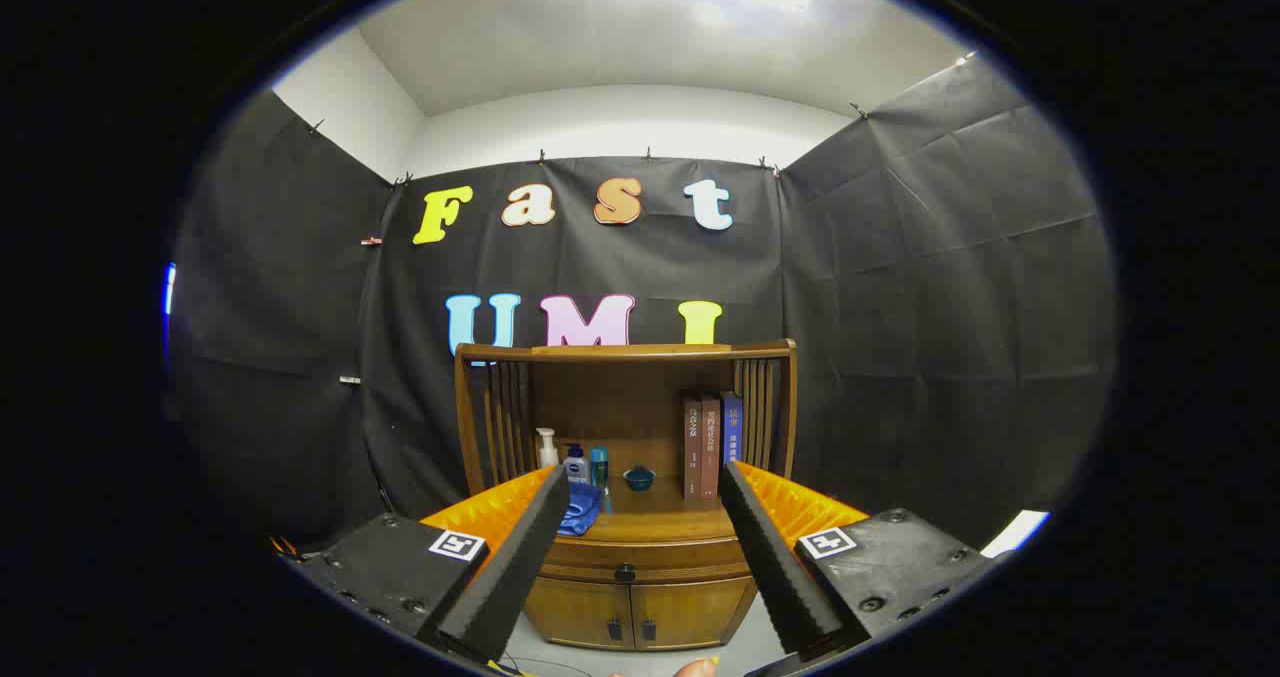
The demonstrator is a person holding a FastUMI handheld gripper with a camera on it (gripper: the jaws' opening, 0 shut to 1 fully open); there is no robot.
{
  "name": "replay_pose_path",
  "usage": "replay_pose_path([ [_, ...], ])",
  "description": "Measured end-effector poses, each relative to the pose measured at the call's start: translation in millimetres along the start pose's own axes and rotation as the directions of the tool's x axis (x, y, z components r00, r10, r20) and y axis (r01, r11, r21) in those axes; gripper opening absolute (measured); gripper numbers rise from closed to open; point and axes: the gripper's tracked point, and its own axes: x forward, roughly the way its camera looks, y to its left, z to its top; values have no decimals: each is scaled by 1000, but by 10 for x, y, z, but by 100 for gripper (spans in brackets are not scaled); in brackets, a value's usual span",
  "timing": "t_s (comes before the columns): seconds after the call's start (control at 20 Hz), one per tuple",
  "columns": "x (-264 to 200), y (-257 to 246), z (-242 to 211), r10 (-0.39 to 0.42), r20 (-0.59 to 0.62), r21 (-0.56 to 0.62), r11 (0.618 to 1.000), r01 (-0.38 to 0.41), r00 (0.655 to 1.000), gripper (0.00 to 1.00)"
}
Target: Pull open the drawer, take out the items inside it, and place them on the countertop above the cabinet.
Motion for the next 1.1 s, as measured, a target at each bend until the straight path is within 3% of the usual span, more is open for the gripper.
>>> replay_pose_path([
  [0.75,-10,8,5,-9,10,0,1000,9,1000,98],
  [1.1,33,97,-190,24,15,40,999,-25,1000,98],
])
